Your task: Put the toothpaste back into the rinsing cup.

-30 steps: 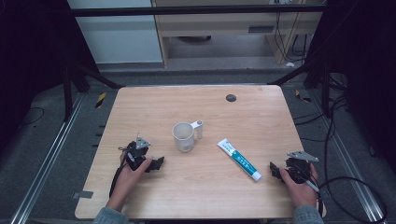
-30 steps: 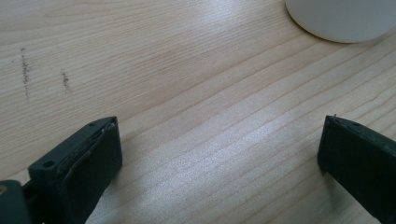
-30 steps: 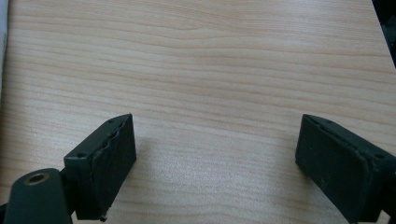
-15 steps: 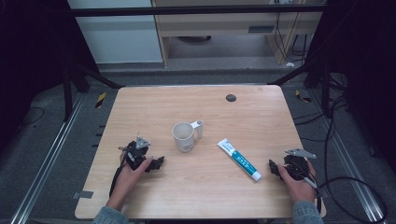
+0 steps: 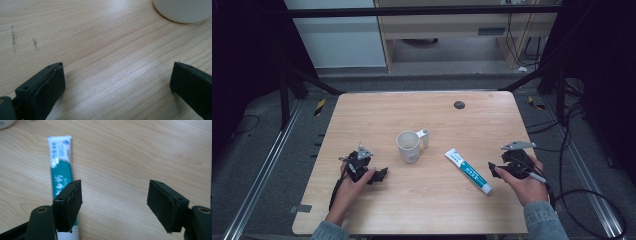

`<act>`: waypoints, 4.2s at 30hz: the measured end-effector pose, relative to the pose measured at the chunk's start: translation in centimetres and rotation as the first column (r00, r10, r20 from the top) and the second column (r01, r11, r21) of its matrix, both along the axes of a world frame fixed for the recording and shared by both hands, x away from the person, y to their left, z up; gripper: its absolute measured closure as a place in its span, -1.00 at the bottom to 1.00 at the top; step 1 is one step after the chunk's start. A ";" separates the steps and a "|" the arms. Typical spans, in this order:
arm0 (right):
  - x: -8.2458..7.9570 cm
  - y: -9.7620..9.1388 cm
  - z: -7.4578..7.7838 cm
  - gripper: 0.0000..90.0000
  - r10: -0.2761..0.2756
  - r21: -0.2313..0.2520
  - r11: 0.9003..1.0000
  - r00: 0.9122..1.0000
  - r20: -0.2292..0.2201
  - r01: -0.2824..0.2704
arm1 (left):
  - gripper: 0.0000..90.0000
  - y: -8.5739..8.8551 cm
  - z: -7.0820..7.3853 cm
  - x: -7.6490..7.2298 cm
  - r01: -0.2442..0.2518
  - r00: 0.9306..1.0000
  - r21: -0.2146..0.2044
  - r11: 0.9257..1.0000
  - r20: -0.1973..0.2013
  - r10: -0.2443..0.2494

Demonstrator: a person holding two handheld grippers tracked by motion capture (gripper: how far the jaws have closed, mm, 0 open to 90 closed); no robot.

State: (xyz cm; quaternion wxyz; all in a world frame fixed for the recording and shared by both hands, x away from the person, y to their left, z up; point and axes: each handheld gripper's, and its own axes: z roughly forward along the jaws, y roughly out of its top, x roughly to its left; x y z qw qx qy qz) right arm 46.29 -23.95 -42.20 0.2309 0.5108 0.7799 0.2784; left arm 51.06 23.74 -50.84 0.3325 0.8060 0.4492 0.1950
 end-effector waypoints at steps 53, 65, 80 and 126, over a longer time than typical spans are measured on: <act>6.2 9.1 -2.3 0.03 0.133 -0.080 0.983 0.945 -0.298 -0.164 | -1.00 0.3 0.0 0.1 0.019 1.000 0.003 1.000 -0.004 -0.019; 6.9 9.7 -3.8 0.02 0.136 -0.081 0.982 0.933 -0.333 -0.173 | -1.00 0.3 0.1 0.1 0.024 1.000 0.004 1.000 -0.004 -0.024; 7.6 10.3 -4.6 0.08 0.135 -0.097 0.979 0.923 -0.360 -0.181 | -1.00 0.3 0.1 0.2 0.026 1.000 0.004 1.000 -0.001 -0.026; 7.8 10.1 -3.9 0.74 0.146 -0.089 0.978 0.926 -0.349 -0.188 | -1.00 0.4 0.0 0.3 0.035 0.999 0.000 0.999 0.002 -0.035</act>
